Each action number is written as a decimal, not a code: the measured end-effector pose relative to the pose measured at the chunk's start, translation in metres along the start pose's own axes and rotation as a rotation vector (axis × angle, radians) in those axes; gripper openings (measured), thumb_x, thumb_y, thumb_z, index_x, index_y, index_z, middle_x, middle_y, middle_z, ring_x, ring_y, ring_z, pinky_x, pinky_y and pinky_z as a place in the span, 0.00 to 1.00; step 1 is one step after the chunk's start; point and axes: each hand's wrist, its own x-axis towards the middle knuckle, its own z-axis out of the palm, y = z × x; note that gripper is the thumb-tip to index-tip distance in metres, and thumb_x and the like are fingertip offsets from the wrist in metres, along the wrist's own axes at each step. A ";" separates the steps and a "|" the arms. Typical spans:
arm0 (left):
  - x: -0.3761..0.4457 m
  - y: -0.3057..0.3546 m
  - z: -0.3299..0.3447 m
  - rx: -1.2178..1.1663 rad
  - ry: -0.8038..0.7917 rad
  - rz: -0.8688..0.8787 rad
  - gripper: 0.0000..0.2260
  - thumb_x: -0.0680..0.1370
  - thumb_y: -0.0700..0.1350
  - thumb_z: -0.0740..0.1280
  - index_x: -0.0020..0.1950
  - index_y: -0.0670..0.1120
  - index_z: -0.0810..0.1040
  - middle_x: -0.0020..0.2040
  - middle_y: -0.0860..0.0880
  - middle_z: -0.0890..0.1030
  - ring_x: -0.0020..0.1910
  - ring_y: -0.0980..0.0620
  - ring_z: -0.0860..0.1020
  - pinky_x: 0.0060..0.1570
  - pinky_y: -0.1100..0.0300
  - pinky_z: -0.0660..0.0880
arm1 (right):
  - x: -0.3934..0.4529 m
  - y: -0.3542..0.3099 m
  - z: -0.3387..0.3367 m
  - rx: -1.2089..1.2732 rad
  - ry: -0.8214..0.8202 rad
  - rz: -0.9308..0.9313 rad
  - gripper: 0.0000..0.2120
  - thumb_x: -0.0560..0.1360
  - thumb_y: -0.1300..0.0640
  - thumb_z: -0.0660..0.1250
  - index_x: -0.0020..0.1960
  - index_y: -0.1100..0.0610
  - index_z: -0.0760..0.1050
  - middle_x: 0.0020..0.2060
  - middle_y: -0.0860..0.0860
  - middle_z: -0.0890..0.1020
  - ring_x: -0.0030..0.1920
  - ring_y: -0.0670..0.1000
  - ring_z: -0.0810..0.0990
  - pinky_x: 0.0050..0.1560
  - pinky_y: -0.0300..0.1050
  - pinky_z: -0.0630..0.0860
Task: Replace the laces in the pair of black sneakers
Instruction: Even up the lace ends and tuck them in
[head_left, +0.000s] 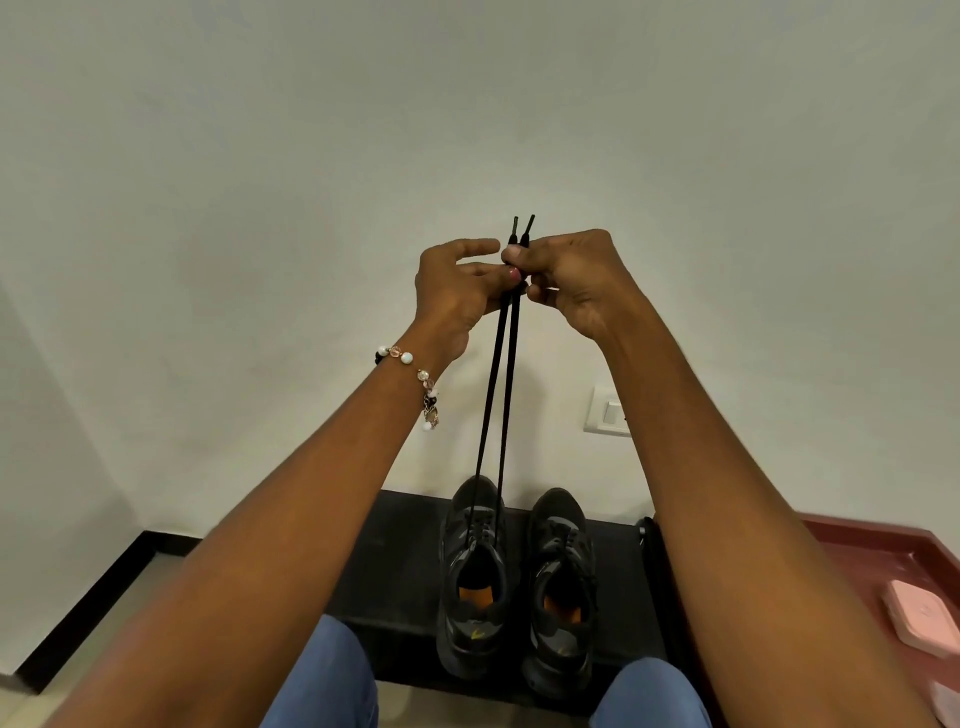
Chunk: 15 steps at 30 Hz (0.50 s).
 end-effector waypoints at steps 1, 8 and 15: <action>0.000 0.000 0.000 -0.005 -0.008 -0.010 0.17 0.71 0.31 0.73 0.59 0.37 0.77 0.42 0.39 0.84 0.38 0.44 0.85 0.43 0.55 0.82 | 0.000 -0.001 -0.001 -0.008 -0.006 -0.002 0.05 0.70 0.66 0.75 0.38 0.65 0.80 0.32 0.56 0.79 0.26 0.47 0.74 0.32 0.39 0.74; -0.002 -0.005 -0.004 0.109 -0.080 -0.070 0.06 0.75 0.39 0.72 0.48 0.38 0.82 0.43 0.42 0.85 0.41 0.44 0.85 0.46 0.49 0.82 | 0.000 0.000 -0.004 -0.034 0.011 0.009 0.03 0.71 0.64 0.75 0.42 0.63 0.82 0.39 0.56 0.82 0.33 0.50 0.74 0.32 0.39 0.76; 0.000 0.001 -0.007 0.080 -0.107 -0.054 0.04 0.77 0.42 0.70 0.48 0.41 0.82 0.44 0.46 0.83 0.37 0.50 0.80 0.41 0.58 0.80 | 0.001 0.001 -0.007 -0.127 0.051 0.036 0.06 0.77 0.60 0.68 0.44 0.60 0.83 0.41 0.53 0.82 0.37 0.51 0.76 0.36 0.42 0.77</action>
